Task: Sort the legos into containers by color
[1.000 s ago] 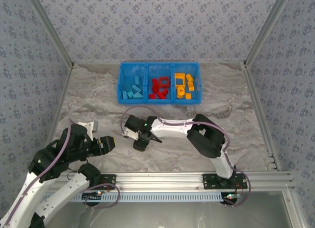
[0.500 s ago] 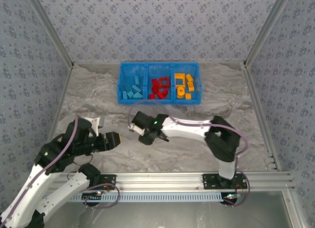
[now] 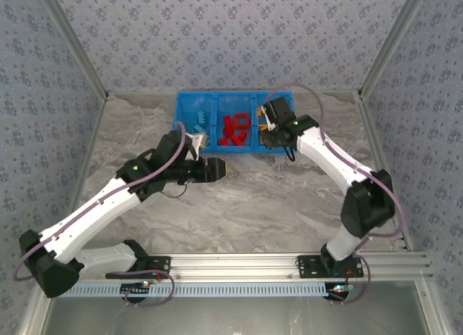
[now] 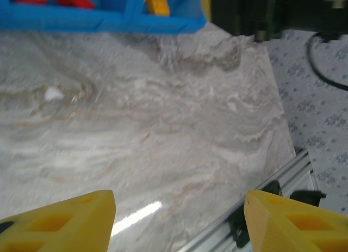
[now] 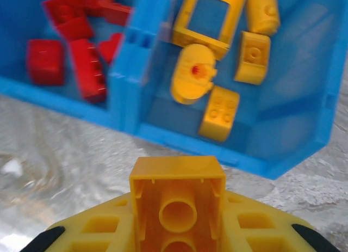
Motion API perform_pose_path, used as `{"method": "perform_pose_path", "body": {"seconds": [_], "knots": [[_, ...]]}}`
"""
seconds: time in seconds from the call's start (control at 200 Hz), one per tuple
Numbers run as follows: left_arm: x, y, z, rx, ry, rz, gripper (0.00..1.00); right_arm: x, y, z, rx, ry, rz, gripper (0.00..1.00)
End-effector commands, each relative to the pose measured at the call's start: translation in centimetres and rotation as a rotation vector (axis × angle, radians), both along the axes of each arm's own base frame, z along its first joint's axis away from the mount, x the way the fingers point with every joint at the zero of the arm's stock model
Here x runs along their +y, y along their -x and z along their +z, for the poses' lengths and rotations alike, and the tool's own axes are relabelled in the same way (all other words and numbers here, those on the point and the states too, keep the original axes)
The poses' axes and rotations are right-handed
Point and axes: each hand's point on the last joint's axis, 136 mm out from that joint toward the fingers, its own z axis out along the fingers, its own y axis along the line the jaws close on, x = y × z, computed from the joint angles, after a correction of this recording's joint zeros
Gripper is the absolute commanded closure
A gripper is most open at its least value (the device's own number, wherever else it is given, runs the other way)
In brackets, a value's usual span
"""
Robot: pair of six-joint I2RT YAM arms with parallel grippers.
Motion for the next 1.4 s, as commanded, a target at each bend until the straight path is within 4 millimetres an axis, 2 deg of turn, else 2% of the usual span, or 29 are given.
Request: {"method": "perform_pose_path", "body": {"seconds": [0.0,0.225,0.435,0.78,0.884,0.989,1.049,1.224,1.394], "knots": [[-2.1,-2.4,3.7,-0.134,0.068,0.005,0.36,-2.1,-2.0,-1.5,0.057,0.086,-0.123,0.74],[-4.1,-3.0,3.8,-0.151,0.064,-0.026,0.36,-3.9,-6.6,-4.8,0.104,0.229,-0.203,0.75],[-4.6,-3.0,3.1,-0.140,0.061,-0.030,0.36,-4.9,-8.8,-7.9,0.145,0.371,-0.206,0.75],[-5.2,-2.5,3.6,-0.153,0.072,-0.046,0.36,-6.2,-9.8,-9.9,0.175,0.441,-0.209,0.71],[-5.2,-2.4,3.6,-0.154,0.067,-0.048,0.36,-6.3,-9.7,-10.4,0.185,0.455,-0.210,0.65],[-5.0,-2.3,3.7,-0.153,0.064,-0.044,0.36,-6.0,-9.6,-10.3,0.176,0.459,-0.209,0.51],[-4.9,-2.3,3.7,-0.155,0.060,-0.042,0.36,-5.6,-9.7,-9.8,0.161,0.459,-0.206,0.47],[-4.4,-2.2,3.5,-0.154,0.048,-0.032,0.36,-4.1,-9.9,-6.9,0.093,0.430,-0.197,0.46],[-3.3,-2.1,3.6,-0.162,0.025,0.000,0.36,-2.9,-9.4,-1.9,-0.004,0.365,-0.205,0.49]]}}
